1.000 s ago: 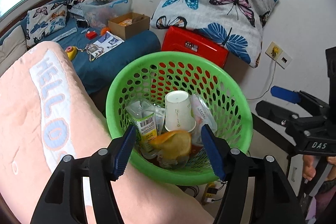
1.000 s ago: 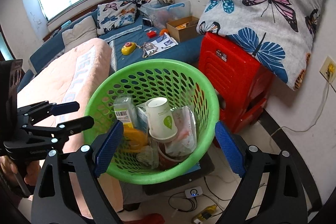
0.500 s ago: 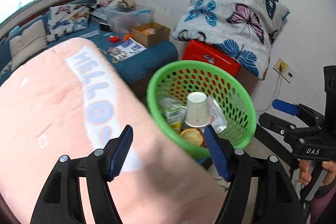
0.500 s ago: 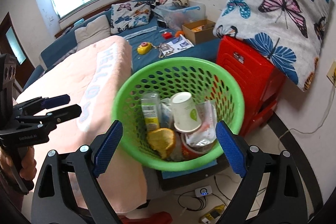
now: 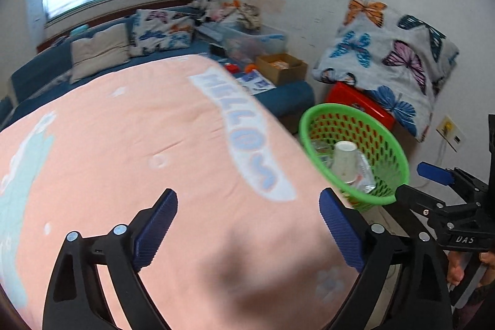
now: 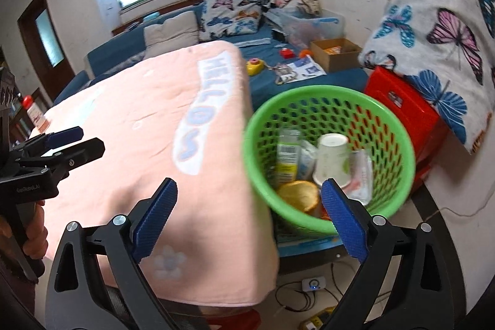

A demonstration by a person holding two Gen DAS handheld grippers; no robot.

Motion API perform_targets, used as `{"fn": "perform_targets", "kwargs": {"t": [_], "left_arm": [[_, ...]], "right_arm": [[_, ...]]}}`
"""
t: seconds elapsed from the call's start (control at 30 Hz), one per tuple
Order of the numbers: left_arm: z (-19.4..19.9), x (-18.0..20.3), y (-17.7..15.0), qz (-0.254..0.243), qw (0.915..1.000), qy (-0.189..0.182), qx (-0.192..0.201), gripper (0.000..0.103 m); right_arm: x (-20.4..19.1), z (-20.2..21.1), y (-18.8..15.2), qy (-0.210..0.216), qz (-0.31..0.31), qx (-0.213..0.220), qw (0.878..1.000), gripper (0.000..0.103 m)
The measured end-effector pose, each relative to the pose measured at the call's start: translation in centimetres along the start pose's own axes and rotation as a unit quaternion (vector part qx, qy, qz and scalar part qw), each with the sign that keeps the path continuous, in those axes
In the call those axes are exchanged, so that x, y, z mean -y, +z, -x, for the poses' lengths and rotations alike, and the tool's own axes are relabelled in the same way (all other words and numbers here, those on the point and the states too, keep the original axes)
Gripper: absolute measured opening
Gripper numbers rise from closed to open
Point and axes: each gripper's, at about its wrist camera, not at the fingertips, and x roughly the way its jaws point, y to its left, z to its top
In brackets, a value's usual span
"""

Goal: Collect trash

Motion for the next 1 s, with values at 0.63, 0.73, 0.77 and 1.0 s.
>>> {"fn": "perform_targets", "kwargs": {"t": [0.63, 0.73, 0.77, 1.0], "left_arm": [[7.7, -6.3, -5.7, 0.059, 0.9927, 0.099, 0.035, 0.095], [8.5, -6.3, -6.1, 0.063, 0.9913, 0.108, 0.039, 0.095], [8.8, -6.4, -6.3, 0.064, 0.9908, 0.111, 0.042, 0.095], [10.3, -6.9, -7.6, 0.077, 0.9872, 0.131, 0.05, 0.096]], "right_arm": [[-5.6, 1.1, -1.5, 0.015, 0.054, 0.008, 0.998, 0.096], [-6.1, 1.6, -1.6, 0.02, 0.058, 0.015, 0.998, 0.096], [-6.2, 1.7, -1.7, 0.022, 0.058, 0.017, 0.998, 0.097], [-7.2, 2.1, -2.1, 0.035, 0.063, 0.024, 0.997, 0.097]]}}
